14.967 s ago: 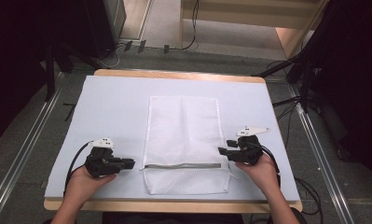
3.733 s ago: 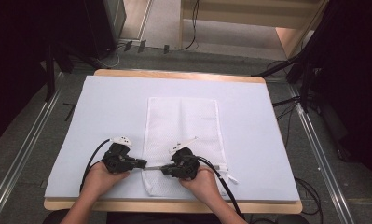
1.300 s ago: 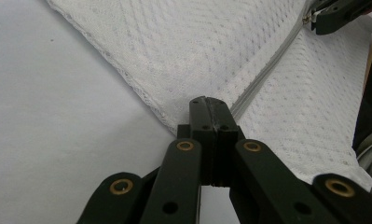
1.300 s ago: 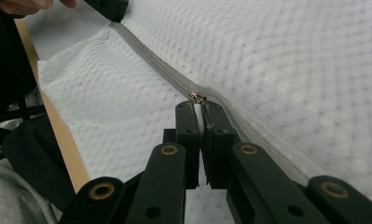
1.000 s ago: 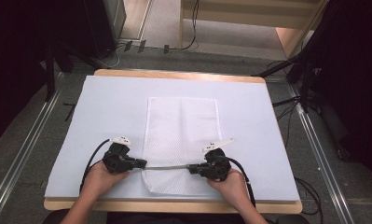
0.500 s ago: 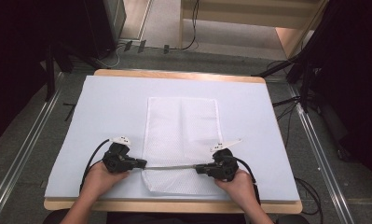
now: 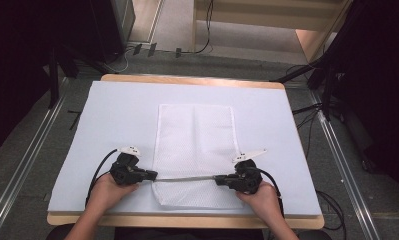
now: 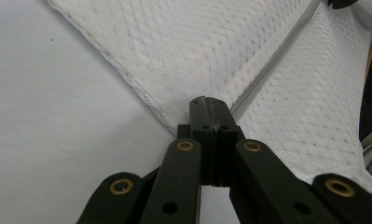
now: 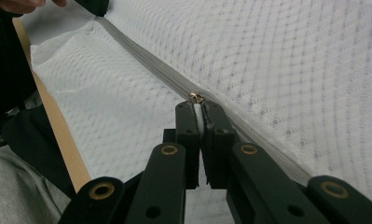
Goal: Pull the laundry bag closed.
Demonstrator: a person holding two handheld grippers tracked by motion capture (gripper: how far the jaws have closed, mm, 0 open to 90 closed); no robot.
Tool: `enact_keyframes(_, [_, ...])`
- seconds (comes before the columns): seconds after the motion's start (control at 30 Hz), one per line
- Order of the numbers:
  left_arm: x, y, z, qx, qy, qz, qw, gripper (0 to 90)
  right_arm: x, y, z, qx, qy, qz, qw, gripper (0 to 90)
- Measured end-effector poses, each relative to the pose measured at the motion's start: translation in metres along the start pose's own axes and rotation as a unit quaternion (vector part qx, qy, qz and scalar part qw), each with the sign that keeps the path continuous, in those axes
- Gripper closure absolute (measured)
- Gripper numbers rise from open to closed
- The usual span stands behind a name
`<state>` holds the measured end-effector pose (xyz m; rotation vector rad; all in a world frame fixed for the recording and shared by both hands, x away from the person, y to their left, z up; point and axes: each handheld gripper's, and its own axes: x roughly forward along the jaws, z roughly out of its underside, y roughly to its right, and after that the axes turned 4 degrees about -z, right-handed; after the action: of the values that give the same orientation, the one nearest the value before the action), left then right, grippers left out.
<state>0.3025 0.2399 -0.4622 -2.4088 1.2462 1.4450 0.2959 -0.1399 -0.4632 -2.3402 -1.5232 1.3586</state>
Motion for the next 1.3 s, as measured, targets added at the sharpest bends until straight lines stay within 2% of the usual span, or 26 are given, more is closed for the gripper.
enact_keyframes(0.73, [0.000,0.000,0.000,0.000,-0.001,-0.001,1.0000,90.0,-0.014,0.007,0.004,-0.002,0.003,0.006,1.0000,88.1])
enact_keyframes(0.87, [0.000,0.000,0.000,-0.002,-0.001,0.000,1.0000,90.0,-0.021,0.011,0.007,0.002,0.006,0.012,0.9999,88.1])
enact_keyframes(1.3, [0.000,0.000,0.000,-0.003,0.001,0.003,1.0000,90.0,-0.031,0.019,0.011,0.013,0.001,0.008,0.9999,88.1])
